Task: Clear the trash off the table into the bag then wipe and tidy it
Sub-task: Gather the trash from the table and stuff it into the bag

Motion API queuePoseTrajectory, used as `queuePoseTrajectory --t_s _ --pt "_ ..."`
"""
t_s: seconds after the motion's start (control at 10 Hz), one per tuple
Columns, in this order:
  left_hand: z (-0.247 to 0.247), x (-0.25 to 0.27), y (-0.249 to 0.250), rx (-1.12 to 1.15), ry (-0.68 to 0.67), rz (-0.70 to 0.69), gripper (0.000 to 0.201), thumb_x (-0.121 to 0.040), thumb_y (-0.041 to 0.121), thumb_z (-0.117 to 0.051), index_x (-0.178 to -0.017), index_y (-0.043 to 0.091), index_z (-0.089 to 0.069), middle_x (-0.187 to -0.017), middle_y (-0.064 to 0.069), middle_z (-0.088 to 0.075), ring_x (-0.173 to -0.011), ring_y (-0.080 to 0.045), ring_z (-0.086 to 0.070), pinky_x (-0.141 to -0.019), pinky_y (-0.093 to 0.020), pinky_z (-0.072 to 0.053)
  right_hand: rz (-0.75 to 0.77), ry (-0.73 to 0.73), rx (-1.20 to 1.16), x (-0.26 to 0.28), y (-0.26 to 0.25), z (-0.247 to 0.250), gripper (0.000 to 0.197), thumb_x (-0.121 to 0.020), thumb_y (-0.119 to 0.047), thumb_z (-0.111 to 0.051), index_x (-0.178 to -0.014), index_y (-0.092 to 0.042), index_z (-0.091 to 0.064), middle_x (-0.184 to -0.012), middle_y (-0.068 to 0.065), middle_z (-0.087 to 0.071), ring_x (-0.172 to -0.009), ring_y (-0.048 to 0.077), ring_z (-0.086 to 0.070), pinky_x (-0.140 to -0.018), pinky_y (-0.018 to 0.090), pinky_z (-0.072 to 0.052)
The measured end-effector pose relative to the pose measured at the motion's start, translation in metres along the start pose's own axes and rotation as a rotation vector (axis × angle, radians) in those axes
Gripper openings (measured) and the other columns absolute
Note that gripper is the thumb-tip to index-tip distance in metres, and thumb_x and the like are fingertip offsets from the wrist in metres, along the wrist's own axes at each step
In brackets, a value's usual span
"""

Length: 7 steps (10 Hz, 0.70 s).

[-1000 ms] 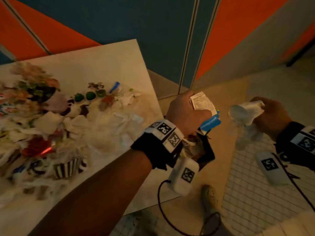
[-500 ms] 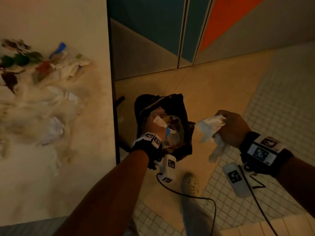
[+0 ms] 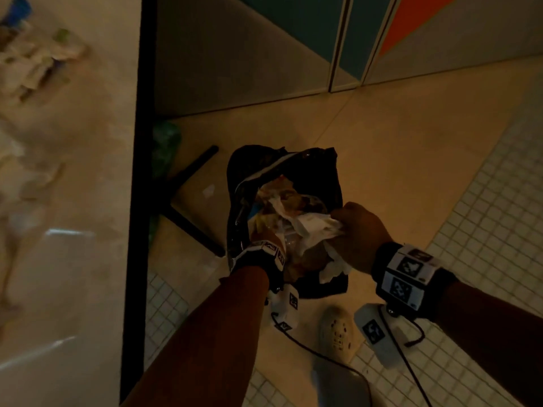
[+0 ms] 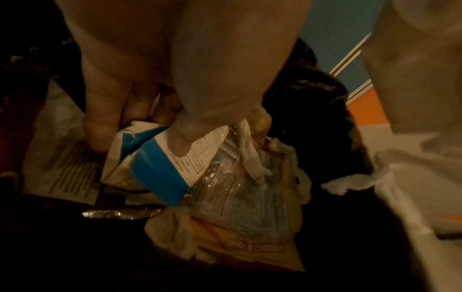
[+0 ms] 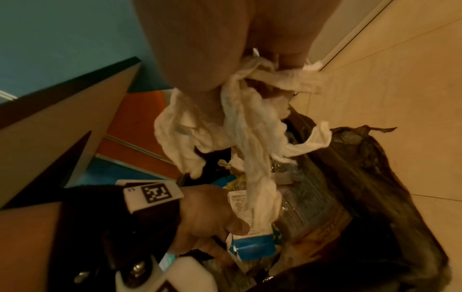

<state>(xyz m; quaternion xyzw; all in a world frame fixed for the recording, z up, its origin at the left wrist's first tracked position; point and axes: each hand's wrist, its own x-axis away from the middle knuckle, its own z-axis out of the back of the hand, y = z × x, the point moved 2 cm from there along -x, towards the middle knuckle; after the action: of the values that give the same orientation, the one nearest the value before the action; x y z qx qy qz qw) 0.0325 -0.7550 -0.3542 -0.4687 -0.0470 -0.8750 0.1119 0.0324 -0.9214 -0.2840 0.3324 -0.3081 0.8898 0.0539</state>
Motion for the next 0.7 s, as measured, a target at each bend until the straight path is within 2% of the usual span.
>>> queuePoseTrajectory --t_s 0.1,0.2,0.3,0.4,0.5,0.6,0.7 --pt "-0.004 -0.012 0.002 -0.146 -0.093 -0.072 0.053 -0.102 0.017 -0.035 -0.148 0.002 -0.014 -0.154 -0.022 -0.020 -0.137 -0.039 -0.030 -0.104 -0.046 -0.038 0.032 -0.028 0.019 -0.024 -0.006 -0.011 0.032 -0.090 -0.019 -0.059 -0.121 -0.012 -0.060 -0.126 0.015 -0.051 -0.115 0.036 -0.050 -0.095 0.038 -0.043" --pt "0.007 -0.007 0.010 0.131 -0.123 -0.007 0.046 -0.098 0.012 -0.045 -0.140 -0.003 -0.035 -0.148 -0.018 -0.035 -0.135 -0.028 -0.037 -0.102 -0.027 -0.035 0.043 -0.096 0.063 -0.047 -0.013 -0.023 0.047 -0.093 -0.019 -0.056 -0.138 -0.018 -0.044 -0.143 0.012 -0.040 -0.128 0.035 -0.043 -0.103 0.039 -0.039" --pt "0.008 -0.013 0.010 0.100 -0.101 0.011 0.051 -0.103 0.015 -0.031 -0.147 -0.003 -0.014 -0.155 -0.020 -0.016 -0.139 -0.035 -0.025 -0.102 -0.037 -0.034 0.036 -0.109 0.052 -0.065 -0.014 -0.032 0.058 -0.089 -0.009 -0.057 -0.142 -0.024 -0.039 -0.146 0.011 -0.030 -0.127 0.039 -0.042 -0.101 0.042 -0.042" --pt "0.012 -0.011 0.007 0.050 -0.081 -0.050 0.052 -0.104 0.018 -0.027 -0.149 0.002 -0.008 -0.149 -0.022 -0.026 -0.122 -0.041 -0.043 -0.088 -0.049 -0.042 0.004 -0.080 0.034 -0.076 -0.009 -0.036 0.059 -0.087 -0.004 -0.056 -0.141 -0.023 -0.041 -0.143 0.014 -0.031 -0.122 0.040 -0.045 -0.095 0.040 -0.044" --pt "0.021 -0.005 0.006 0.160 -0.073 -0.058 0.047 -0.102 0.018 -0.035 -0.144 0.002 -0.024 -0.147 -0.019 -0.032 -0.116 -0.034 -0.047 -0.101 -0.041 -0.037 -0.017 -0.038 0.051 -0.085 -0.004 -0.038 0.056 -0.086 -0.008 -0.060 -0.139 -0.019 -0.043 -0.140 0.016 -0.033 -0.119 0.040 -0.047 -0.095 0.040 -0.043" --pt "0.032 -0.011 0.003 0.290 -0.007 -0.077 0.048 -0.098 0.026 -0.046 -0.142 0.007 -0.036 -0.147 -0.014 -0.038 -0.130 -0.031 -0.041 -0.105 -0.036 -0.035 -0.034 -0.039 0.114 -0.100 -0.003 -0.043 0.058 -0.089 -0.012 -0.059 -0.143 -0.015 -0.039 -0.144 0.017 -0.028 -0.119 0.042 -0.046 -0.099 0.043 -0.045" --pt "0.037 -0.016 0.002 0.389 -0.036 -0.143 0.024 -0.100 0.031 -0.040 -0.120 0.023 -0.052 -0.122 -0.002 -0.052 -0.107 -0.018 -0.051 -0.094 -0.029 -0.042 -0.046 -0.102 0.164 -0.112 -0.001 -0.054 0.073 -0.088 -0.020 -0.064 -0.149 -0.017 -0.024 -0.153 0.016 -0.019 -0.131 0.041 -0.038 -0.103 0.043 -0.041"
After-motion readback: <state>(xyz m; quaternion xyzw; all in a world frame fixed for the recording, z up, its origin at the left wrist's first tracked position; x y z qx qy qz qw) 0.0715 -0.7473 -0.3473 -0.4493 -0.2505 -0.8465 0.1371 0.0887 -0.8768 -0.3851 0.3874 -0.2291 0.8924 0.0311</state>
